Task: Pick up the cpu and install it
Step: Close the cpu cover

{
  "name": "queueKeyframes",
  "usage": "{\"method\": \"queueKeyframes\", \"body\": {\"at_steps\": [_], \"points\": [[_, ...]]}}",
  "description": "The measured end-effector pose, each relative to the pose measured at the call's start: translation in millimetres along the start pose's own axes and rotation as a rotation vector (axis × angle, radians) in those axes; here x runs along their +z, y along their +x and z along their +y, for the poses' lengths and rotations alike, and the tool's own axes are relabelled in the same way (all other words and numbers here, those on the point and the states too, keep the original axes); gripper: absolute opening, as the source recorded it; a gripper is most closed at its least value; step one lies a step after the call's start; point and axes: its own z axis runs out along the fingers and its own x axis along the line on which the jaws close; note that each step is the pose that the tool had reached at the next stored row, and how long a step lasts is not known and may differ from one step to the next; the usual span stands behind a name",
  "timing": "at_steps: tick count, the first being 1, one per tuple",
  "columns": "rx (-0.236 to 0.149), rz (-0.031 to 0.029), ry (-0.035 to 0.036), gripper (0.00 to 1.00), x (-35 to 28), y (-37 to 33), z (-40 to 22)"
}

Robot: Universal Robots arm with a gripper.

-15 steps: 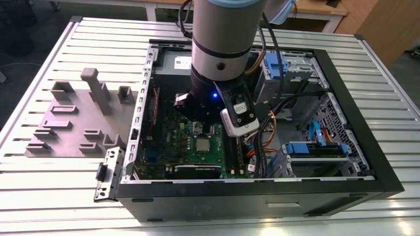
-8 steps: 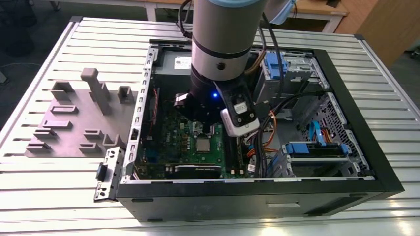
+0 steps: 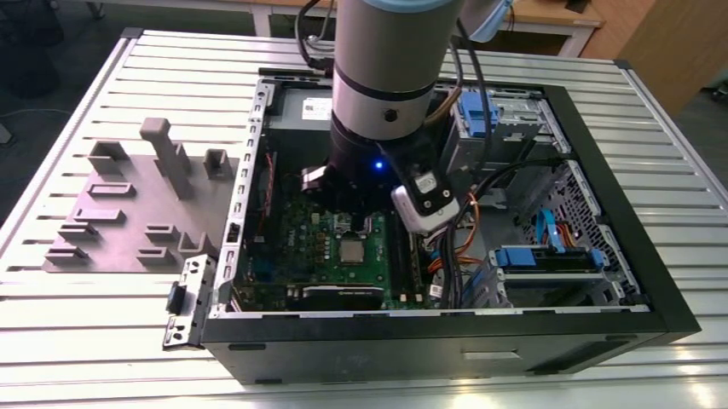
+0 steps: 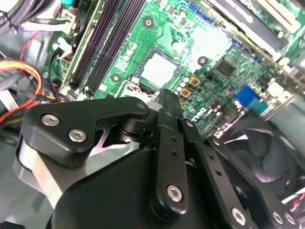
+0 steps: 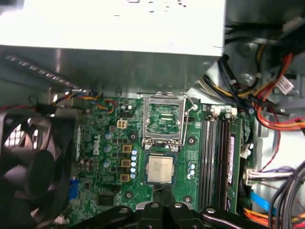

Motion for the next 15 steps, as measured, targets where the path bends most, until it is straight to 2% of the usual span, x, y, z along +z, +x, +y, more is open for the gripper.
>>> {"method": "queueKeyframes", "body": {"at_steps": [15], "points": [[-0.255, 0.0125, 0.0054, 0.11, 0.2, 0.0, 0.0]]}}
